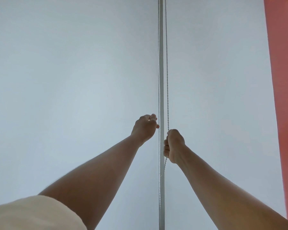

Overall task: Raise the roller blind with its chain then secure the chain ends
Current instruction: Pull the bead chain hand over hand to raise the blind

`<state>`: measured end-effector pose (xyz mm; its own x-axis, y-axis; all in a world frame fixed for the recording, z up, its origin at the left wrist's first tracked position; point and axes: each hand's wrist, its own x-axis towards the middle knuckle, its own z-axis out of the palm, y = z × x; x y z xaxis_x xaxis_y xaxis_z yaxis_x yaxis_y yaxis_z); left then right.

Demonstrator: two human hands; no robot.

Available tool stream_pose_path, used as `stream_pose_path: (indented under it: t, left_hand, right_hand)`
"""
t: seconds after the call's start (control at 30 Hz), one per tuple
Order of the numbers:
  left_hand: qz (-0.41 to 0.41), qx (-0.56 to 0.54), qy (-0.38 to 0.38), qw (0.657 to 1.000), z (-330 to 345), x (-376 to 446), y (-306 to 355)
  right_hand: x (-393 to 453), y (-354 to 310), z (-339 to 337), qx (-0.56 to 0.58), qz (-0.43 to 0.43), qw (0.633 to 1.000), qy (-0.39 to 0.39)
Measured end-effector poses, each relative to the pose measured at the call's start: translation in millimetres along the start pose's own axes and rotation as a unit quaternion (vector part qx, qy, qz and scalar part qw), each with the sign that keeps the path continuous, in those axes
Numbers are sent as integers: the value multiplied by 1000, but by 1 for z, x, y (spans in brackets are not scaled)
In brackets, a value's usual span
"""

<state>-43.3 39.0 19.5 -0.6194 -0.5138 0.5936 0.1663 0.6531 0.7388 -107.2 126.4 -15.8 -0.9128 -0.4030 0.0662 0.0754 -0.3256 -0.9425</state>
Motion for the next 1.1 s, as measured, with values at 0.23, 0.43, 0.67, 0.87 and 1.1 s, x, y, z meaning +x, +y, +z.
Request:
stream_pose_path:
  t: [0.23, 0.43, 0.67, 0.87, 1.1]
  left_hand:
    - [-15, -191, -37, 981, 25, 13, 57]
    - [-91, -297, 28, 950, 34, 21, 79]
    - [-143, -381, 152, 901, 31, 25, 65]
    - [-65, -349, 170, 919, 27, 16, 52]
    - [16, -346, 133, 929, 25, 14, 39]
  right_hand:
    - [6, 19, 7, -37, -54, 997, 34]
    - [6, 25, 8, -46, -83, 995, 30]
    - [9, 29, 8, -24, -65, 991, -112]
    - [24, 4, 14, 23, -62, 996, -64]
    - [23, -65, 37, 123, -148, 974, -117]
